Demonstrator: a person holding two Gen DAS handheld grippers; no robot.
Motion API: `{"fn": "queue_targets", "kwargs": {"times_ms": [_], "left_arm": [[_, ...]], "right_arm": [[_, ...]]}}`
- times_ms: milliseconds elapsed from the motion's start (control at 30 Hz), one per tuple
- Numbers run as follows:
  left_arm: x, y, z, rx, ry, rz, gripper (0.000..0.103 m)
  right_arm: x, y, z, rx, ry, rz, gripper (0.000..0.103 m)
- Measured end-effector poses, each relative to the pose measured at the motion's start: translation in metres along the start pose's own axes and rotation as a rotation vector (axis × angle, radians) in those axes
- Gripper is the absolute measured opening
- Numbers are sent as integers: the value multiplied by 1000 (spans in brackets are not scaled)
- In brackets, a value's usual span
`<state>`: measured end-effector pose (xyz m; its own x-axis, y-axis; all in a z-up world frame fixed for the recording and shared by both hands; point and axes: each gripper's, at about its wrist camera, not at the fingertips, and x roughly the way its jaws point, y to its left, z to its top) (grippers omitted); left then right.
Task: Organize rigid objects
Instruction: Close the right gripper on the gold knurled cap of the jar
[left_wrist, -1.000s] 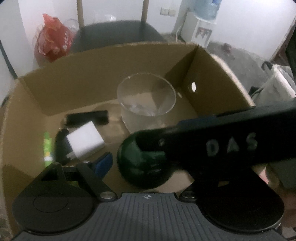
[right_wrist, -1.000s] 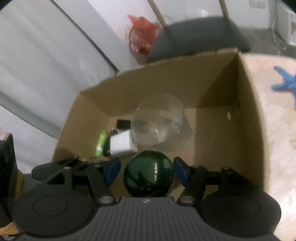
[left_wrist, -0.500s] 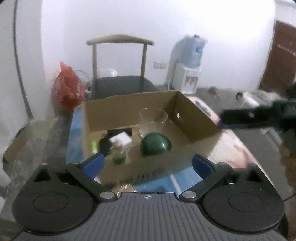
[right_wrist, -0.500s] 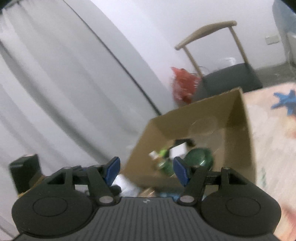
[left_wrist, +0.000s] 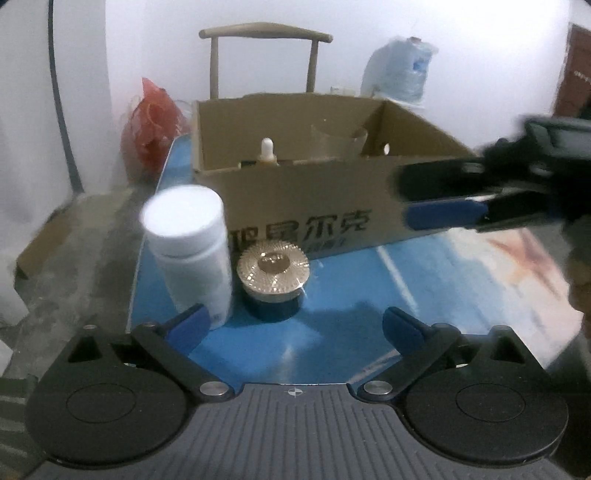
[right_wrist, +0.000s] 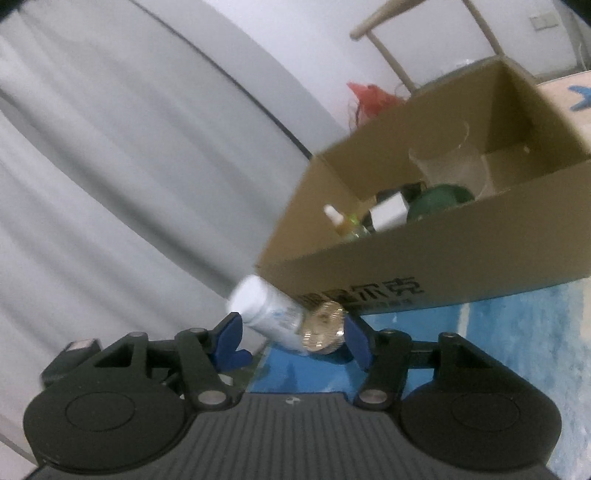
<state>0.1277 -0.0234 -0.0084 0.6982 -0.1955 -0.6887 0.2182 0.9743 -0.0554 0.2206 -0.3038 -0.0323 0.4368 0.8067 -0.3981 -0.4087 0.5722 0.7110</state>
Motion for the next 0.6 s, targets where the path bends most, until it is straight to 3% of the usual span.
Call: {"fn": "queue_targets", "kwargs": {"times_ms": [133,333,600], "left_arm": [[23,-14,-5,22,-37,52,98],[39,-21,-11,65,-62,131,97],[54,-16,-15,51,-49,110,98]], "right_arm": [[36,-13,1,-4,24,-59,57],[68,-23,-8,-8,69,-71,46],[91,-25,-9,-18,115,-51,44]]}}
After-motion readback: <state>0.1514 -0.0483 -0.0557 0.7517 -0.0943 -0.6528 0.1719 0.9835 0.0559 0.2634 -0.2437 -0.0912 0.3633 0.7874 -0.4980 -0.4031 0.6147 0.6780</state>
